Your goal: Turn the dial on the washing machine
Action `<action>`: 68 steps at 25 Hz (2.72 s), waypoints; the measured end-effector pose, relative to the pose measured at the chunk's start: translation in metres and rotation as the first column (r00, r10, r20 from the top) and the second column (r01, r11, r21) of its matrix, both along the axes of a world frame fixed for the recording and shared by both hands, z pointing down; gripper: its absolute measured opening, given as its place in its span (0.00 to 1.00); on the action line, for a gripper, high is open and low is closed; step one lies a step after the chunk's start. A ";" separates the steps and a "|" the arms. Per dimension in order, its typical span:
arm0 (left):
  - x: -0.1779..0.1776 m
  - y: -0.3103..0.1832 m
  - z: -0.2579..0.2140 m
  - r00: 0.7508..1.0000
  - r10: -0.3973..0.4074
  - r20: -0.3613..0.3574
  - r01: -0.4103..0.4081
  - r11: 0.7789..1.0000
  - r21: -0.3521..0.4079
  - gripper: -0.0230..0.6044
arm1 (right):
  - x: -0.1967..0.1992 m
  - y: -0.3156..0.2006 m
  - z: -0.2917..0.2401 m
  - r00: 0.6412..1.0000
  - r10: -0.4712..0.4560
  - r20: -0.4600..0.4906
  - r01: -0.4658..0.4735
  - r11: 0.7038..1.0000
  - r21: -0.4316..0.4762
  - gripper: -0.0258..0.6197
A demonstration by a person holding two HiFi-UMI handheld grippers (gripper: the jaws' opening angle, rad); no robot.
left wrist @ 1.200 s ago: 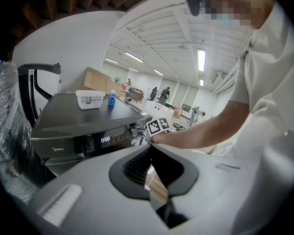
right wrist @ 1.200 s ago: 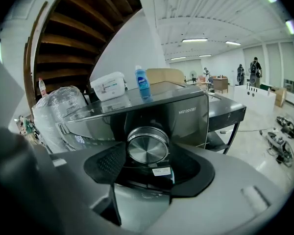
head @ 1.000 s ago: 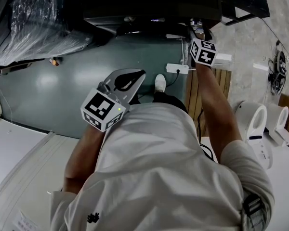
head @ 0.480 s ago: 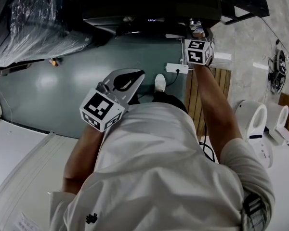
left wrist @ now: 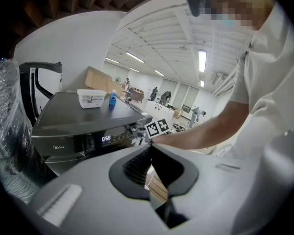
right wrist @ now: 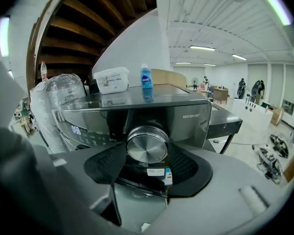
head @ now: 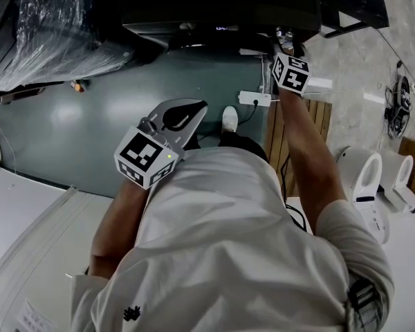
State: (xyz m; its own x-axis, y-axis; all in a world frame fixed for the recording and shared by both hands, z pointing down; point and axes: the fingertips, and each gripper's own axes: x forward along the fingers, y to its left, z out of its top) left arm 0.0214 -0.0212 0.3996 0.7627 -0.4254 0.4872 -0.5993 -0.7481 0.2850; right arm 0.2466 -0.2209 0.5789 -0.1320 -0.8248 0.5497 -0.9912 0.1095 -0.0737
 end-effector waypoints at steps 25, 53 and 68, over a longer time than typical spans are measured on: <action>-0.002 0.000 0.002 1.000 0.002 0.001 -0.002 1.000 -0.003 0.13 | -0.010 0.001 0.009 0.930 -0.118 -0.349 0.118 0.993 -0.020 0.45; 0.000 0.001 0.003 1.000 0.016 -0.004 -0.016 1.000 -0.005 0.13 | -0.006 0.006 -0.003 0.986 -0.073 -0.147 0.075 0.997 0.007 0.45; -0.002 0.000 0.003 1.000 0.005 -0.003 -0.005 1.000 -0.010 0.13 | -0.001 -0.002 -0.006 0.992 0.000 -0.124 0.000 1.000 0.004 0.45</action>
State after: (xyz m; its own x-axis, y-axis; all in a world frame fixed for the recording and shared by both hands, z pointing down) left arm 0.0193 -0.0209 0.4021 0.7664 -0.4166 0.4889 -0.5945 -0.7484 0.2942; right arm 0.2453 -0.2226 0.5732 -0.0629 -0.8270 0.5586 -0.9927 0.1097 0.0506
